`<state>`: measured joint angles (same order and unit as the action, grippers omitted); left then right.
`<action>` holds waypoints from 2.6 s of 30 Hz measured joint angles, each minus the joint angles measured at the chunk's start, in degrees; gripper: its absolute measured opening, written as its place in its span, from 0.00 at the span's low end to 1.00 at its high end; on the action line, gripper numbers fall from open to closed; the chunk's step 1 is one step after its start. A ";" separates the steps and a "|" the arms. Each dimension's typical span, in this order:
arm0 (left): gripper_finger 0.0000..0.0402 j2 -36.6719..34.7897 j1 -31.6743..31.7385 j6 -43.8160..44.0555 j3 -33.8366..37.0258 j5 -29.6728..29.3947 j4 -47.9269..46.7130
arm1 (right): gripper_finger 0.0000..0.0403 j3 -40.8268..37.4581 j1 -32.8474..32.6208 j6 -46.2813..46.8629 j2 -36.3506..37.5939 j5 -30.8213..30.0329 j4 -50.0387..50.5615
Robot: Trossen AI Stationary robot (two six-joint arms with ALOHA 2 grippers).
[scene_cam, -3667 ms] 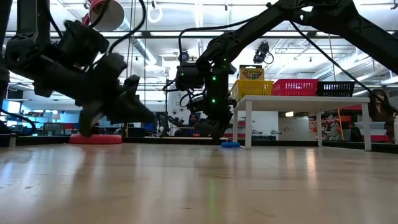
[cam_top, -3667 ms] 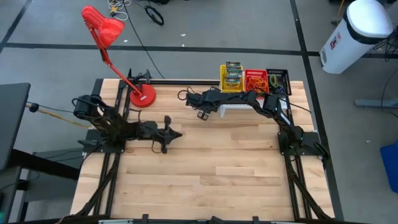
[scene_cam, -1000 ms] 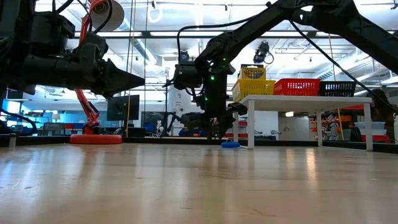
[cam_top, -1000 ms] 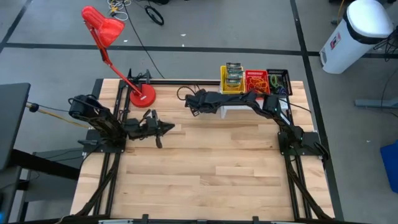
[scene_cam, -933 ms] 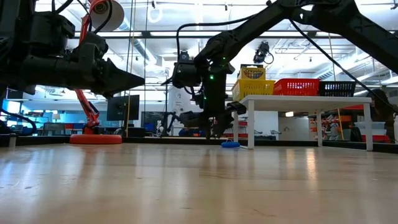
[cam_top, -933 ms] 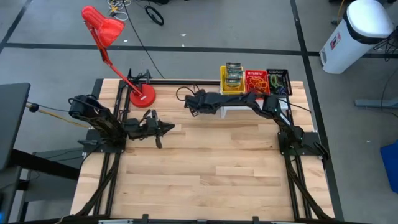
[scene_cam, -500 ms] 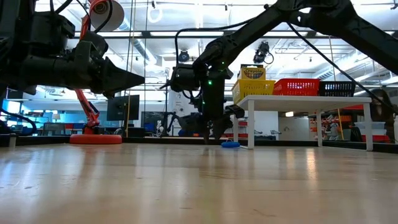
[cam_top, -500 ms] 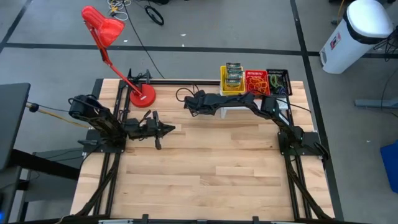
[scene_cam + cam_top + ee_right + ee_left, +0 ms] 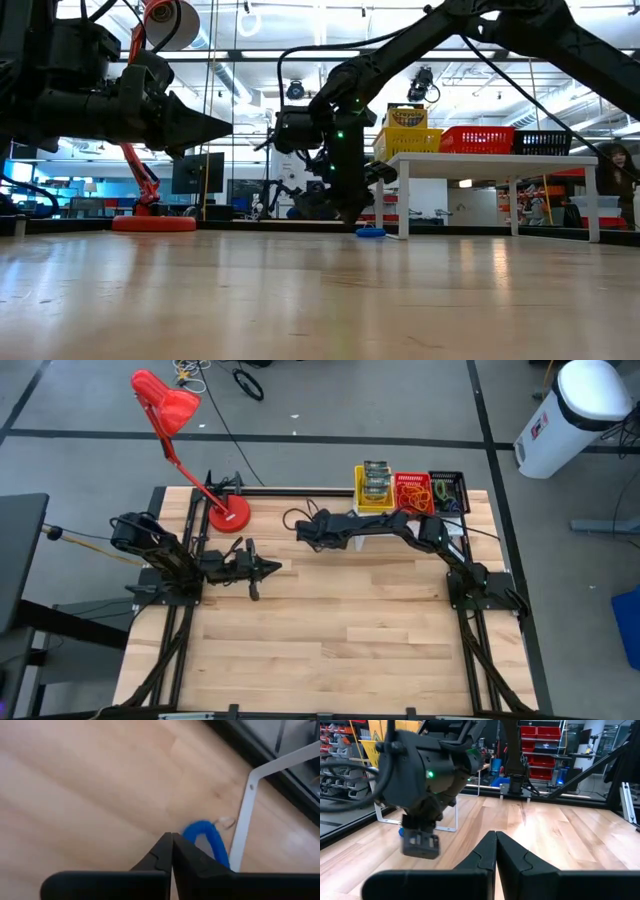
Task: Pick & Place Office Desk Supplies
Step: Put the blue spring keychain on the black basket
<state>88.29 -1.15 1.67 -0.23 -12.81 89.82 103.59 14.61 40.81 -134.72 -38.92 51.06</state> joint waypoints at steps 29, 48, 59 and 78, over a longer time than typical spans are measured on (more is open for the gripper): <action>0.03 0.04 0.00 0.46 0.01 -0.01 -0.13 | 0.01 0.15 1.34 -12.77 -1.20 -0.42 4.48; 0.03 0.04 0.00 0.46 0.01 0.22 -0.24 | 0.01 0.04 -3.71 -17.72 1.61 4.73 -2.09; 0.03 0.04 0.00 0.90 0.01 2.40 -0.24 | 0.29 0.04 0.19 -17.20 2.99 12.67 -3.59; 0.03 0.02 0.00 2.39 0.01 2.90 -0.24 | 0.31 0.04 2.93 -17.11 2.93 20.55 -4.31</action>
<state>88.31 -1.15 4.06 -0.23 -9.92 89.58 103.63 17.54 23.70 -131.79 -18.37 46.75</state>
